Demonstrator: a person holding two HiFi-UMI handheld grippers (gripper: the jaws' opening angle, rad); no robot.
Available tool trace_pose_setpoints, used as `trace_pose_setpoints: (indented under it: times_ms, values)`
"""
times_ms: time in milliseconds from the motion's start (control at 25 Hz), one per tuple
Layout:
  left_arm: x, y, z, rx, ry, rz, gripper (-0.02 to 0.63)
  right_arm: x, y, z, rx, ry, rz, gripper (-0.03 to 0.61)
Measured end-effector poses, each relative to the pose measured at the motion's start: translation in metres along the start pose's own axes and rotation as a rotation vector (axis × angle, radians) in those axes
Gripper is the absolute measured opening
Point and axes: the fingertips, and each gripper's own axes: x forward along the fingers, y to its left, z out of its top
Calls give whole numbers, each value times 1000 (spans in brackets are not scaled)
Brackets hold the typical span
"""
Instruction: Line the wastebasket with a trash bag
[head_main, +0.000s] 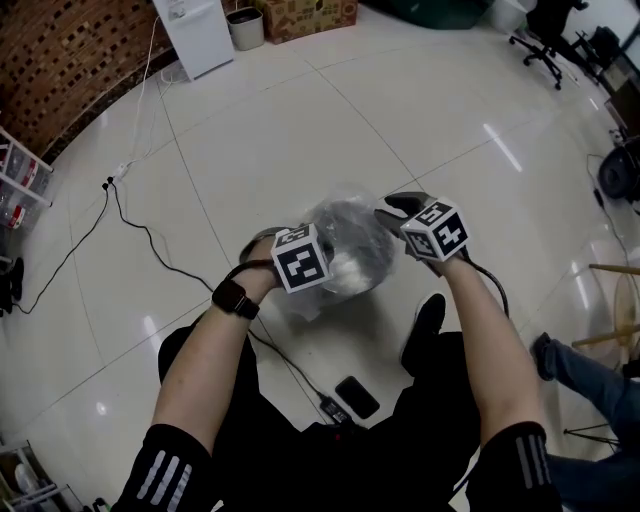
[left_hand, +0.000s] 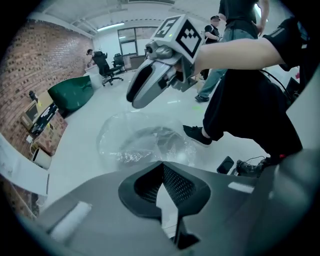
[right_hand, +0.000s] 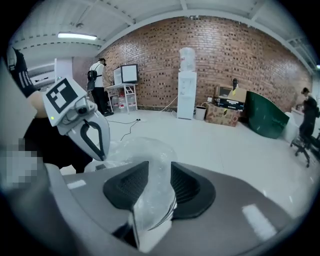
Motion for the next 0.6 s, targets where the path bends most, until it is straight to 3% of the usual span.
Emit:
trace_pose_setpoints:
  times_ms: [160, 280, 440, 600]
  values:
    - [5, -8, 4, 7, -7, -50, -5, 30, -1, -28, 10, 97, 36, 149]
    - [4, -9, 4, 12, -8, -62, 0, 45, 9, -62, 4, 200, 90, 54]
    - [-3, -3, 5, 5, -27, -43, 69, 59, 28, -100, -33, 314, 153, 24]
    - [-24, 8, 7, -20, -76, -9, 127, 70, 36, -116, -64, 401, 143, 21]
